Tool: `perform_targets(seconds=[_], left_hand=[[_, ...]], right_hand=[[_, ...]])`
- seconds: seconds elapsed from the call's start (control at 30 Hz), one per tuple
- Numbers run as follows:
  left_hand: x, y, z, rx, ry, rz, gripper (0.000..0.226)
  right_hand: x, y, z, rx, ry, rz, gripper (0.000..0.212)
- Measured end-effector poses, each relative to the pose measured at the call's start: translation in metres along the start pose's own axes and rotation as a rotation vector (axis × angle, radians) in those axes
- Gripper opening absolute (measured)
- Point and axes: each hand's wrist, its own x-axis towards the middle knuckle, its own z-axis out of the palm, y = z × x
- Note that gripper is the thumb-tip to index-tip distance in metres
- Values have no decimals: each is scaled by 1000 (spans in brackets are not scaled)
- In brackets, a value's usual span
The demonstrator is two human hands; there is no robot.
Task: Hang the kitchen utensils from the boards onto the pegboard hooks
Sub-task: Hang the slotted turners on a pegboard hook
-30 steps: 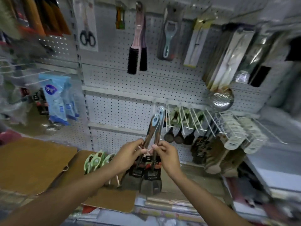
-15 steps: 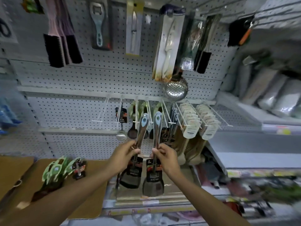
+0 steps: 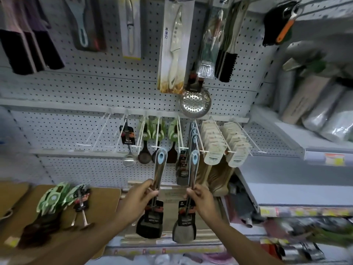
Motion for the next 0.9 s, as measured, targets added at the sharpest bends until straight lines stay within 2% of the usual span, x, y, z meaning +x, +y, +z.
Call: perform_targets(seconds=[0.13, 0.47, 0.53, 0.7, 0.9], left_hand=[[3, 2, 9, 0, -5, -10, 25], [6, 4, 25, 21, -30, -17, 42], [8, 7, 26, 43, -40, -10, 39], [15, 16, 30, 85, -61, -6, 9], [19, 14, 33, 93, -68, -20, 10]], right_hand=[[11, 10, -8, 50, 17, 46, 26], [46, 26, -14, 52, -17, 95, 29], [55, 25, -14, 58, -7, 105, 29], [82, 27, -17, 38, -6, 97, 30], [104, 24, -19, 53, -8, 127, 23]])
